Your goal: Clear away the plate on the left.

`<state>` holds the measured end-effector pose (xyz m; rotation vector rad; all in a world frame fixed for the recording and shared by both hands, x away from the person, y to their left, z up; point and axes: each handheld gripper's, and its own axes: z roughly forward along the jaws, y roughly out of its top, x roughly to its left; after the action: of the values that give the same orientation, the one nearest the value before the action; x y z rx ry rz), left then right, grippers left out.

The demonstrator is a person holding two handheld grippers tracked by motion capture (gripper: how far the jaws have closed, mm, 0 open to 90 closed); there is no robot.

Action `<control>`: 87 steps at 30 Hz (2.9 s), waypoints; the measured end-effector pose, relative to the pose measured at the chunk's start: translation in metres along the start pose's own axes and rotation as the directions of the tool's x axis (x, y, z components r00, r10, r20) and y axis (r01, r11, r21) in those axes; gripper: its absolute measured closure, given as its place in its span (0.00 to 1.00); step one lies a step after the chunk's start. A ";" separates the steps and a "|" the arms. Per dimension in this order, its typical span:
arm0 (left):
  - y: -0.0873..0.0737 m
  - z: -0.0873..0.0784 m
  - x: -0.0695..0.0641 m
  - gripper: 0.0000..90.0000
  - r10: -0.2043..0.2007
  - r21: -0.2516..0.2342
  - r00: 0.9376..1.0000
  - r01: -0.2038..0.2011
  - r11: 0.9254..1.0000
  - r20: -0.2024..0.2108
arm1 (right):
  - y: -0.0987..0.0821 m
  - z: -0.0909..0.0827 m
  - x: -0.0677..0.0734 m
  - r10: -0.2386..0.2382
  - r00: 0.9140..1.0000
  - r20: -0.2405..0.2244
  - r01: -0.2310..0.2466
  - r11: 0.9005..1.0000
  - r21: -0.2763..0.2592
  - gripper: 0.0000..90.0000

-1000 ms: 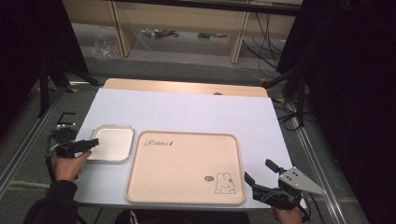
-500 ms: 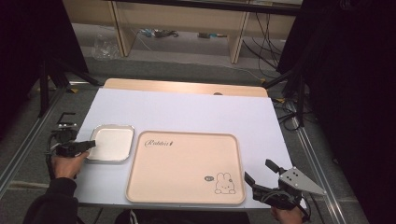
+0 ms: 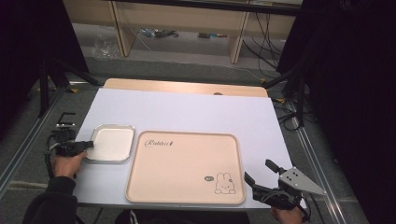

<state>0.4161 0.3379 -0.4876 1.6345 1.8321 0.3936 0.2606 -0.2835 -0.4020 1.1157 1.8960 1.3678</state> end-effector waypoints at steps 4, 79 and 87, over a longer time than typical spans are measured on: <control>0.001 0.000 -0.002 0.97 -0.025 -0.025 0.999 0.026 0.999 0.042 | 0.000 0.000 0.000 -0.001 1.000 0.001 0.001 1.000 0.001 0.17; -0.017 -0.015 -0.142 0.98 0.194 -0.057 0.909 -0.186 0.981 0.370 | 0.000 0.000 -0.001 -0.003 1.000 0.008 0.003 1.000 -0.009 0.17; -0.030 -0.008 -0.168 0.98 0.241 -0.024 0.887 -0.252 0.967 0.393 | 0.000 0.000 0.000 0.008 1.000 0.001 -0.008 1.000 -0.007 0.17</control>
<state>0.3911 0.1723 -0.4557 1.8199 1.3404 0.1301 0.2604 -0.2836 -0.4018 1.1219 1.8866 1.3768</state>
